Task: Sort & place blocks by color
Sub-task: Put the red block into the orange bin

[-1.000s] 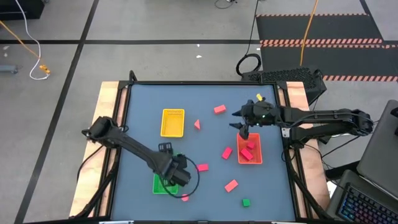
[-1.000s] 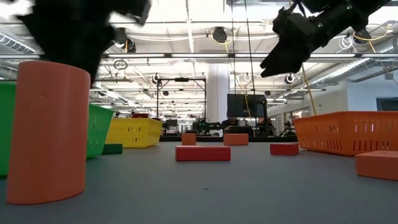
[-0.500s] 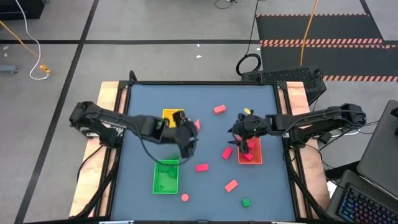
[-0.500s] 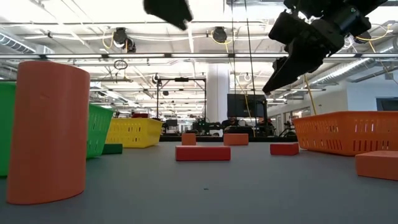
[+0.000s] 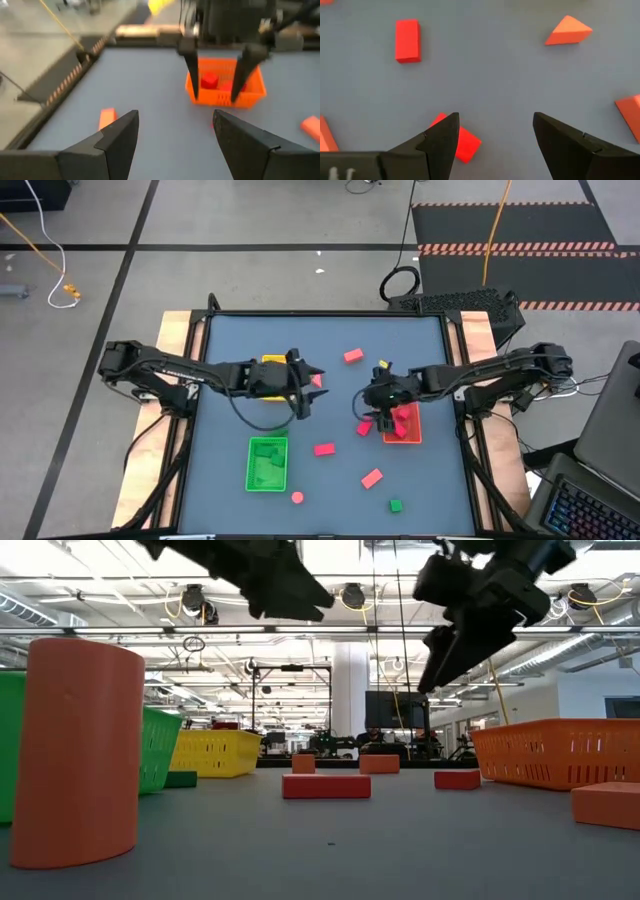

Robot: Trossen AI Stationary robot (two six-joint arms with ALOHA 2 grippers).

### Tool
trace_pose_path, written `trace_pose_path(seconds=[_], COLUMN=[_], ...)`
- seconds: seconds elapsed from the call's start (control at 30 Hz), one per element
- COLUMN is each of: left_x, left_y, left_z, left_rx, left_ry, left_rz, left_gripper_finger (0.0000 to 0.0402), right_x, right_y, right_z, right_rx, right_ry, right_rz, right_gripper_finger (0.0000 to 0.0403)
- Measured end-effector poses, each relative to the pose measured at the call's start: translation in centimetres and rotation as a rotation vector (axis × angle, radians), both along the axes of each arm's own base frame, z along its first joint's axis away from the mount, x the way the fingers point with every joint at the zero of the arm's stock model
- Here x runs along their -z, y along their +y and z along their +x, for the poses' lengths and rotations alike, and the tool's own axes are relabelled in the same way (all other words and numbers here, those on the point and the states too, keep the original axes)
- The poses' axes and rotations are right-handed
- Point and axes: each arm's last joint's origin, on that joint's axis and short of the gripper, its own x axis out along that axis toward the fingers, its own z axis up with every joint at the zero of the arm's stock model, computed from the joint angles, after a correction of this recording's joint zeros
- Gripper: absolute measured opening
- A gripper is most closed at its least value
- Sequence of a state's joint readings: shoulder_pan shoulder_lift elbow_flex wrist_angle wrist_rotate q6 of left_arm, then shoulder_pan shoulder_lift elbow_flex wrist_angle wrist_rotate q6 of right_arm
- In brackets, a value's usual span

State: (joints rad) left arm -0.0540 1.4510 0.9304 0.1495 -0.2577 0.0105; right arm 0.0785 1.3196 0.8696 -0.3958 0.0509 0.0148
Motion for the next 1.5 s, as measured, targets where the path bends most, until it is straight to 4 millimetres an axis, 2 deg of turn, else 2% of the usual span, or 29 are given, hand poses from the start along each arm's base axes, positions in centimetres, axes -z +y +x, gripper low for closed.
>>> trace_pose_path(seconds=[0.2,0.4,0.53,0.7,0.93,1.5], left_x=[0.7,-0.4,-1.3,-1.8,-2.1,-1.9], left_y=[0.8,1.5,1.5,1.1,1.0,0.9], left_z=[-3.0,-6.4,-7.9,-8.6,-8.7,-8.7], left_rx=[0.024,-0.006,-0.001,0.021,0.026,0.027], left_ry=[-0.202,-0.297,-0.340,-0.360,-0.369,-0.358], left_rz=[0.016,0.001,0.017,0.045,0.061,0.038], left_gripper_finger=[0.0255,0.0255,0.0255,0.0255,0.0255,0.0255], right_x=[0.5,2.9,4.7,5.8,5.5,5.4], right_y=[1.1,2.4,3.2,3.9,4.0,4.3], right_z=[2.6,4.9,5.6,6.0,6.4,6.5], right_rx=[-0.082,-0.167,-0.217,-0.239,-0.235,-0.271], right_ry=[0.192,0.395,0.530,0.624,0.557,0.533], right_rz=[-0.049,-0.092,-0.113,-0.103,-0.116,-0.171], right_gripper_finger=[0.0247,0.0247,0.0247,0.0247,0.0247,0.0247])
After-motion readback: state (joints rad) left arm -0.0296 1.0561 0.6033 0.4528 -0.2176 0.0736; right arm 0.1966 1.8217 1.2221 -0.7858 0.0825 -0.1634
